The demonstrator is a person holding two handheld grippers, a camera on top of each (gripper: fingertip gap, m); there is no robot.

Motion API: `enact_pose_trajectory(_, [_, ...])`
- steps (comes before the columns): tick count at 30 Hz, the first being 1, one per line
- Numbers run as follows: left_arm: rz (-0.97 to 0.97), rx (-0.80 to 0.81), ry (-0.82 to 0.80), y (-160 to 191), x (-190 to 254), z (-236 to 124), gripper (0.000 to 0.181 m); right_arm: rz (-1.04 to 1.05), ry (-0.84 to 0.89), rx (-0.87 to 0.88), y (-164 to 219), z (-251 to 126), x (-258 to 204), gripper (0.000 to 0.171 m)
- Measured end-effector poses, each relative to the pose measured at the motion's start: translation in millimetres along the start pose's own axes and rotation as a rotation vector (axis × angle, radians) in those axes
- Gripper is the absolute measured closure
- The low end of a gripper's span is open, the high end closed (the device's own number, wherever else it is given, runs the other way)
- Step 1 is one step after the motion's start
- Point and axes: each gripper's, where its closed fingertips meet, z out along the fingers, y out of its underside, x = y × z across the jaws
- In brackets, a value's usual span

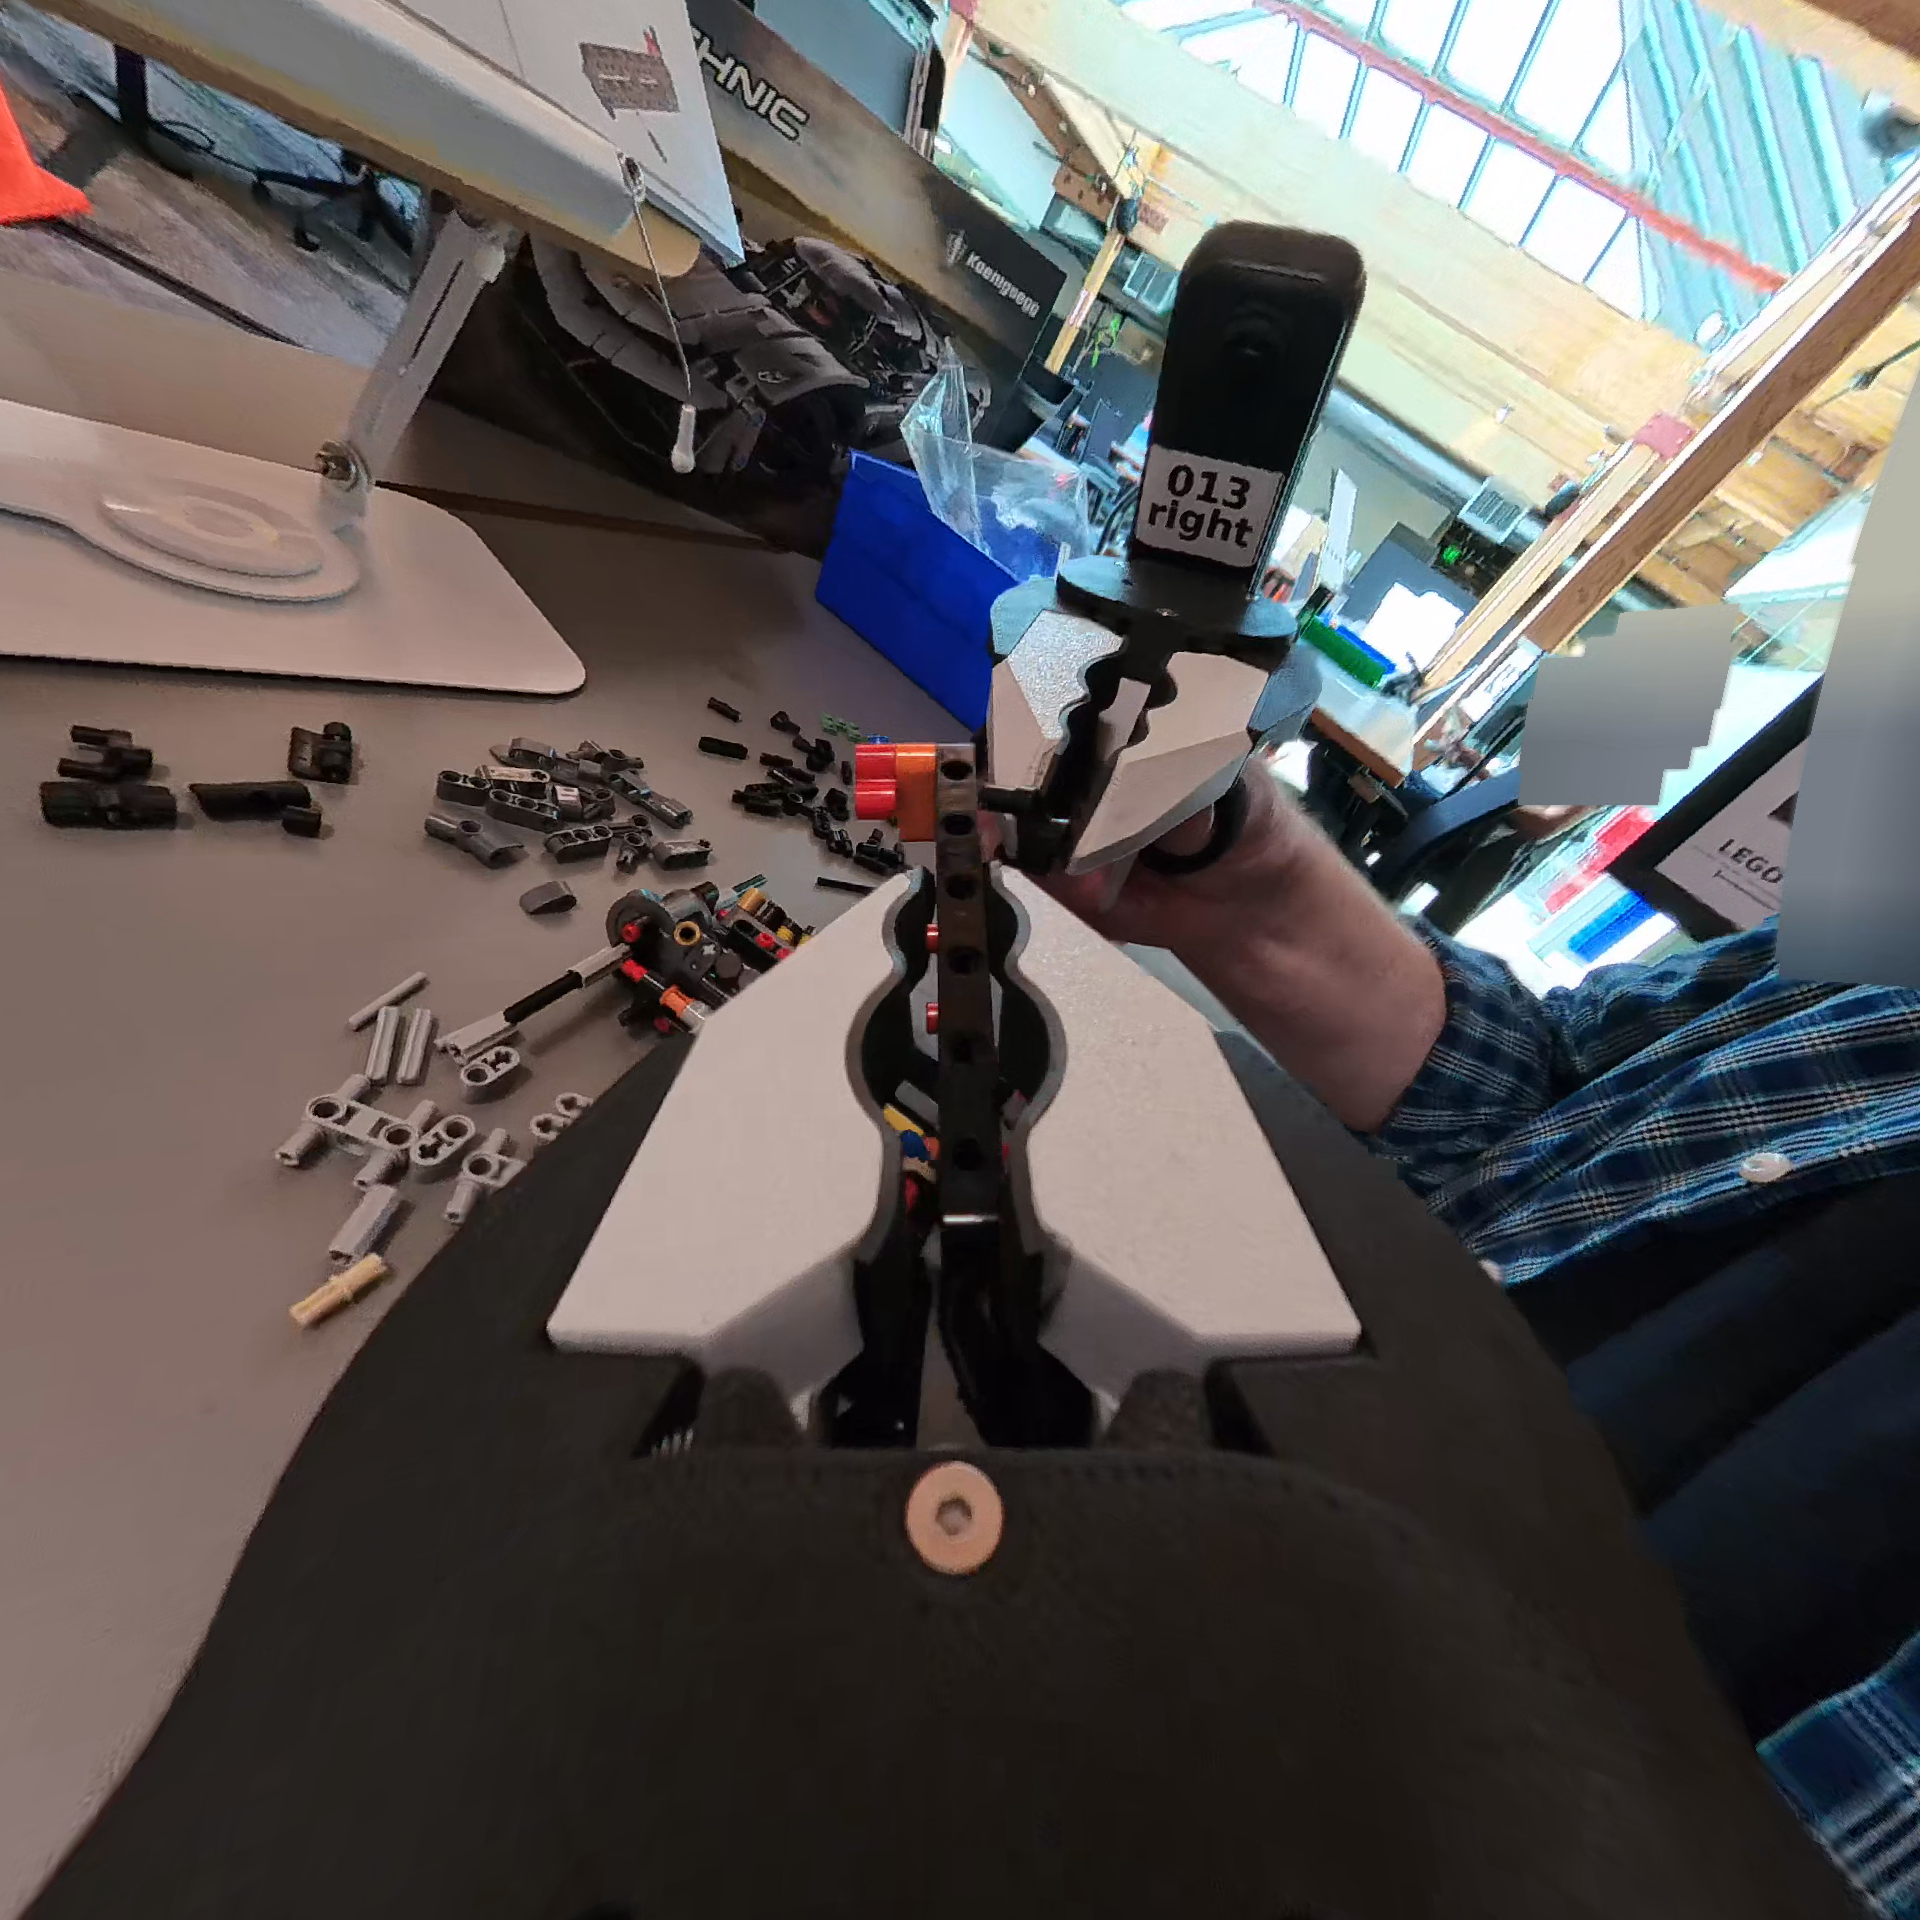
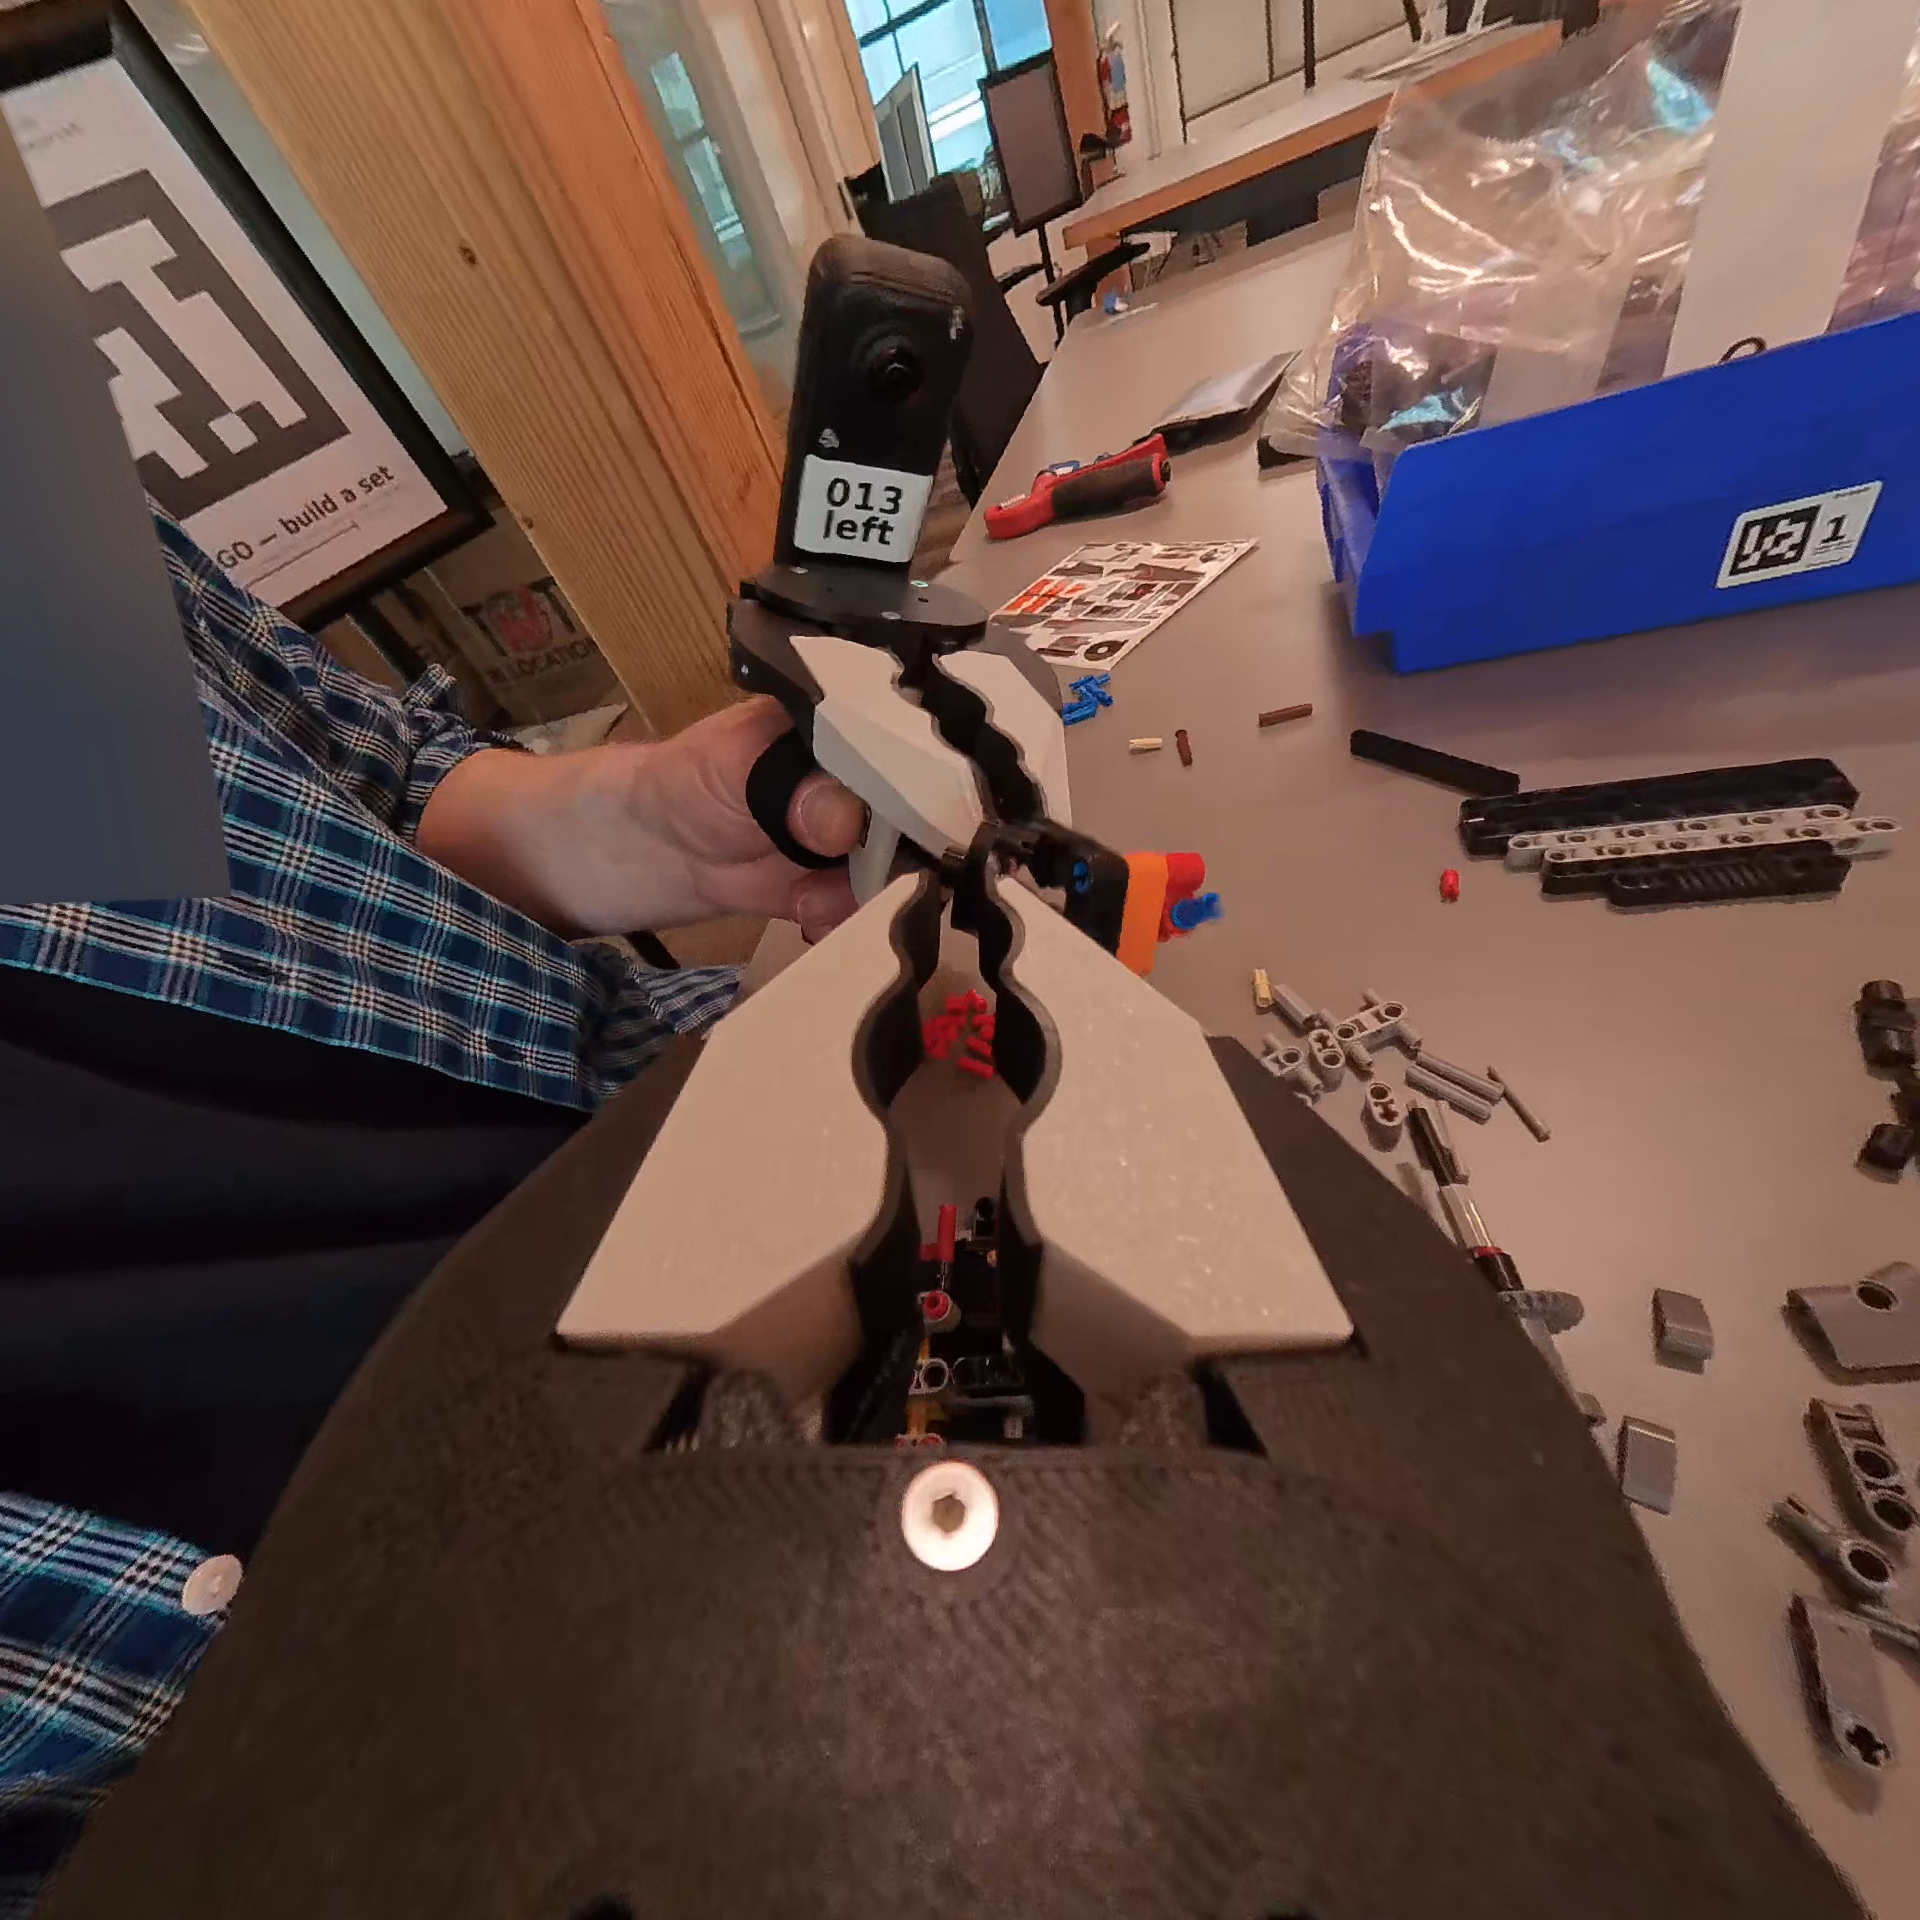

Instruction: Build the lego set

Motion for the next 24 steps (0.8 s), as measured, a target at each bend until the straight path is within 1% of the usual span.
enact_pose_trajectory(3, [-0.079, 0.059, 0.022, -4, -2, -6, 0.173, 0.014, -0.018, -0.016, 0, 2, -1, 0.167])
enact_pose_trajectory(10, [-0.132, 0.075, 0.044, 0, -2, -10, 0.173, 0.072, -0.075, -0.029, 2, 9, -2, 0.167])
enact_pose_trajectory(18, [-0.159, 0.106, 0.043, 4, -5, -15, 0.173, 0.115, -0.108, -0.017, 3, 14, -1, 0.167])
enact_pose_trajectory(24, [-0.159, 0.094, 0.038, 8, -6, -17, 0.173, 0.155, -0.124, -0.03, 5, 18, 0, 0.167])
